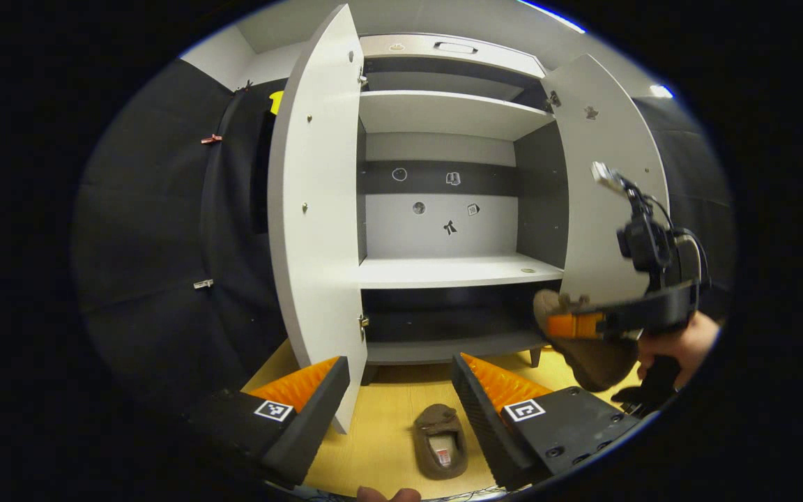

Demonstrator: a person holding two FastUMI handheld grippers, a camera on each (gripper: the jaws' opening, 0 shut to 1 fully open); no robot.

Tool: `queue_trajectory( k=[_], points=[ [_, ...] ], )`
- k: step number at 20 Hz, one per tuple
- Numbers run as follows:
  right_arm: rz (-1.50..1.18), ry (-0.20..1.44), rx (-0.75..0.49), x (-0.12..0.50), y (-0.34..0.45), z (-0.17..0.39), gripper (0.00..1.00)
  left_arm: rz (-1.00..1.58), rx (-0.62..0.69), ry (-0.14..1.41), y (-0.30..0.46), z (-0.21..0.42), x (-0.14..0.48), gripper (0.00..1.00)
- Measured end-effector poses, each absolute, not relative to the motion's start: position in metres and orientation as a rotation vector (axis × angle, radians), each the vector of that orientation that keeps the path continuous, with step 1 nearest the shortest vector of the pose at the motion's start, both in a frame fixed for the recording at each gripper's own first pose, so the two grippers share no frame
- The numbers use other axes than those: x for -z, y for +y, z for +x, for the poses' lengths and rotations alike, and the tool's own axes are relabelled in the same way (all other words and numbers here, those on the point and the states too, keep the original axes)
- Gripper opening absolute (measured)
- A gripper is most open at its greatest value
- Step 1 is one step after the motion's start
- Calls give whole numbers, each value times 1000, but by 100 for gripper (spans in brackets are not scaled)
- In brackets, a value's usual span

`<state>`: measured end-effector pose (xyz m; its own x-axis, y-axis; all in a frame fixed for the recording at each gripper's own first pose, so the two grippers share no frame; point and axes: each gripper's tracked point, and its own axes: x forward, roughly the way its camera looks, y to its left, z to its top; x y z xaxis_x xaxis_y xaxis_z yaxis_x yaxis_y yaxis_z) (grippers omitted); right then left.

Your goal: Grab one shoe with the right hand and put it into the shoe cabinet, grab the other shoe with the left hand and put it into the shoe cabinet; then close the right door with the right hand and the left door with the left hand.

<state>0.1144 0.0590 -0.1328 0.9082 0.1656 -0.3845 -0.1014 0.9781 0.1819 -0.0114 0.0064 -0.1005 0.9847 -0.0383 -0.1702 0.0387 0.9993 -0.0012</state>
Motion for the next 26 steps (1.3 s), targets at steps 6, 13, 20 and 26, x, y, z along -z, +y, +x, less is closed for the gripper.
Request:
queue_trajectory(
  k=[6, 13, 20, 26],
  points=[
    [139, 343, -128, 67, 54, 206, 15, -25, 63, 142, -7, -4, 88, 94],
    [102, 357, -98, 61, 50, 311, 15, -43, 59, 113, -9, -2, 75, 94],
    [107, 350, -78, 65, 60, 391, 15, -58, 15, 135, -3, 3, 81, 94],
    [67, 411, -62, 101, 60, 420, 15, -61, -25, 156, 1, 7, 87, 94]
  ],
)
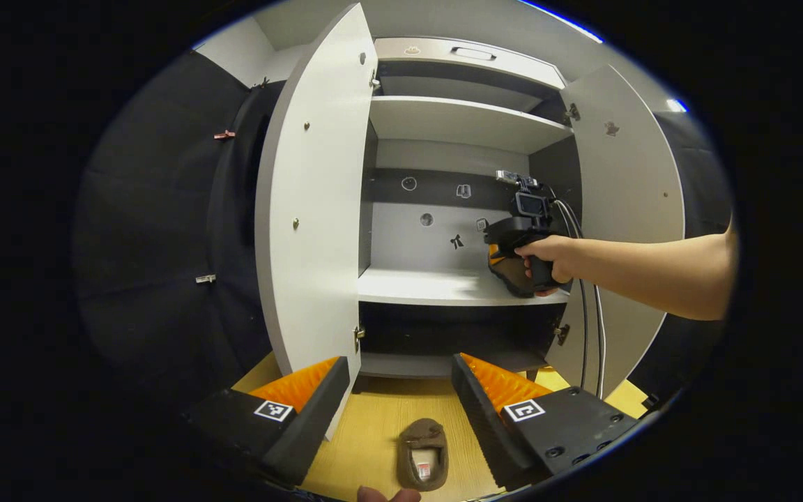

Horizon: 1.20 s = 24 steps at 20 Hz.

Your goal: Grab one shoe with the right hand and put it into the shoe cabinet, grab the other shoe with the left hand and put it into the shoe cabinet; then close the right door with the right hand and the left door with the left hand.

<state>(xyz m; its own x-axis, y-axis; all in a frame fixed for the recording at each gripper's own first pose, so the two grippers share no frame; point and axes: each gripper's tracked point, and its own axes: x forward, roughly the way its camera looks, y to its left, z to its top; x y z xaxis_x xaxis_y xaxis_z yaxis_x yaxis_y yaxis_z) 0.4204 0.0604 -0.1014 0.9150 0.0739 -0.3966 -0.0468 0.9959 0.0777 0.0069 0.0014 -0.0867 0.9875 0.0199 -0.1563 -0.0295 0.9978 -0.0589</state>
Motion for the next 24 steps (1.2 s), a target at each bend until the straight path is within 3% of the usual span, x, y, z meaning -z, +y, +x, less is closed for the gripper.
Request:
queue_trajectory(
  k=[4, 5, 6, 7, 9, 11, 24],
  points=[
    [54, 431, -75, 106, 66, 417, 19, -54, -27, 163, -1, 10, 89, 94],
    [54, 430, -81, 104, 69, 413, 35, -54, -24, 163, -1, 12, 90, 94],
    [50, 435, -92, 103, 72, 408, 37, -55, -19, 164, -3, 13, 91, 94],
    [44, 436, -102, 100, 74, 402, 58, -57, -14, 165, -4, 14, 91, 94],
    [23, 444, -123, 100, 78, 386, 83, -61, -3, 168, -7, 17, 94, 94],
    [8, 410, -127, 93, 77, 375, 96, -61, 8, 173, -9, 19, 98, 94],
    [107, 41, -110, -5, 51, 256, 99, -25, 89, 324, -21, 28, 183, 94]
  ],
)
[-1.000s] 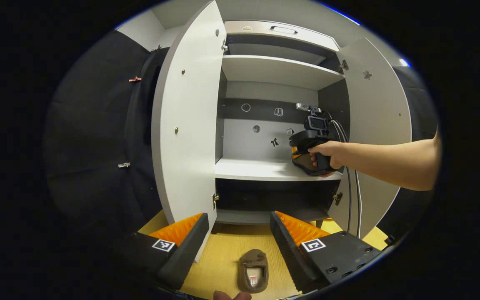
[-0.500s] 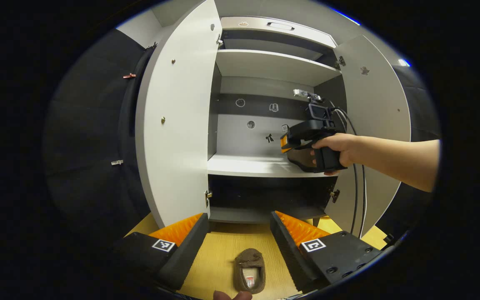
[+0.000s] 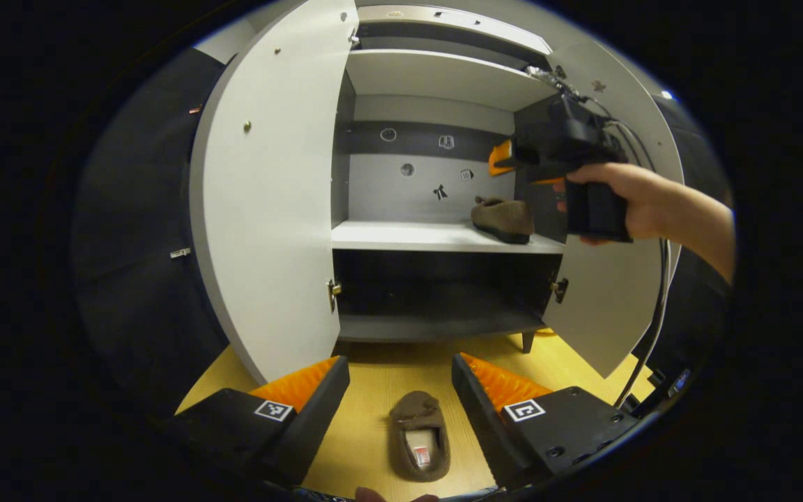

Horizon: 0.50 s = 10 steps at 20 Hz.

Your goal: Grab one shoe with the right hand and put it into the shoe cabinet, grab the other shoe with the left hand and put it into the shoe cabinet; then close the right door with the right hand and the left door with the left hand.

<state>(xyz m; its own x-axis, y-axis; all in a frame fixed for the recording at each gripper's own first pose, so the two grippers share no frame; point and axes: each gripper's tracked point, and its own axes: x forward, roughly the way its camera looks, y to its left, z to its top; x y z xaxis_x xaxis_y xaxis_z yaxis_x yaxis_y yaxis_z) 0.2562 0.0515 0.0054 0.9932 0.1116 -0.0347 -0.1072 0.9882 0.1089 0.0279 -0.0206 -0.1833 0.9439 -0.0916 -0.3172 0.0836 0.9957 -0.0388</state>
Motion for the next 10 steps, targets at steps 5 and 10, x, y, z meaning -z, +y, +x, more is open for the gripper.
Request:
queue_trajectory(
  k=[5, 10],
  points=[
    [111, -31, -111, -34, 39, 198, 98, -9, 131, 440, -26, 25, 255, 91],
    [118, -64, -115, -49, 29, 148, 98, 30, 169, 583, -27, 21, 330, 87]
  ],
)
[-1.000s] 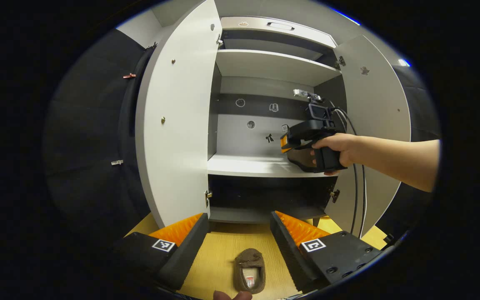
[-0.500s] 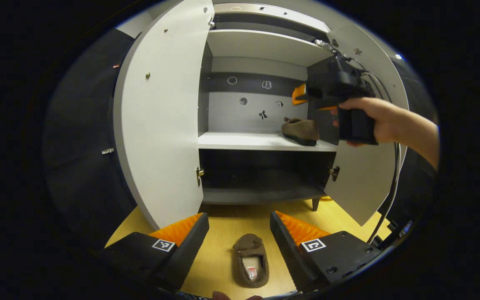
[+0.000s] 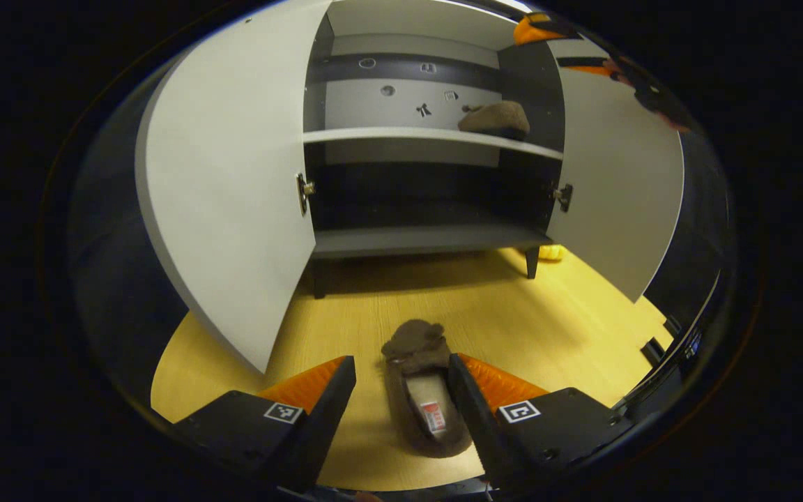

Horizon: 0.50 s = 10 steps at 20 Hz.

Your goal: Grab one shoe with the right hand and put it into the shoe cabinet, grab the other shoe with the left hand and put it into the shoe cabinet; then close the right door with the right hand and the left door with the left hand.

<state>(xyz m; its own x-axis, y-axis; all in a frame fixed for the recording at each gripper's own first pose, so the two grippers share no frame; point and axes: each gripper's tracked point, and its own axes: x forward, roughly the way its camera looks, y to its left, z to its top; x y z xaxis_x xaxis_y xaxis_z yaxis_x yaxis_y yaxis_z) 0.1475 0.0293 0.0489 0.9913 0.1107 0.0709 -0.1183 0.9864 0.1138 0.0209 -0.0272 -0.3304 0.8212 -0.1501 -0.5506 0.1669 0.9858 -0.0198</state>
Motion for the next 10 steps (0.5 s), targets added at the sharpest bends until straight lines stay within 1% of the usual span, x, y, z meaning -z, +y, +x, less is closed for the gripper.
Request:
queue_trajectory(
  k=[1, 2, 3, 6, 7, 10],
  points=[
    [106, -76, -110, -50, 26, 141, 98, 32, 172, 612, -28, 22, 345, 82],
    [99, -73, -111, -48, 24, 135, 98, 28, 171, 635, -29, 24, 360, 81],
    [99, -59, -113, -44, 23, 128, 98, 25, 170, 647, -29, 29, 370, 77],
    [106, -35, -109, -34, 16, 112, 98, 53, 171, 647, -31, 48, 393, 68],
    [102, -29, -105, -28, 13, 107, 98, 62, 173, 645, -33, 55, 400, 61],
    [90, -3, -110, -18, 12, 95, 98, 66, 176, 630, -38, 75, 414, 57]
  ],
)
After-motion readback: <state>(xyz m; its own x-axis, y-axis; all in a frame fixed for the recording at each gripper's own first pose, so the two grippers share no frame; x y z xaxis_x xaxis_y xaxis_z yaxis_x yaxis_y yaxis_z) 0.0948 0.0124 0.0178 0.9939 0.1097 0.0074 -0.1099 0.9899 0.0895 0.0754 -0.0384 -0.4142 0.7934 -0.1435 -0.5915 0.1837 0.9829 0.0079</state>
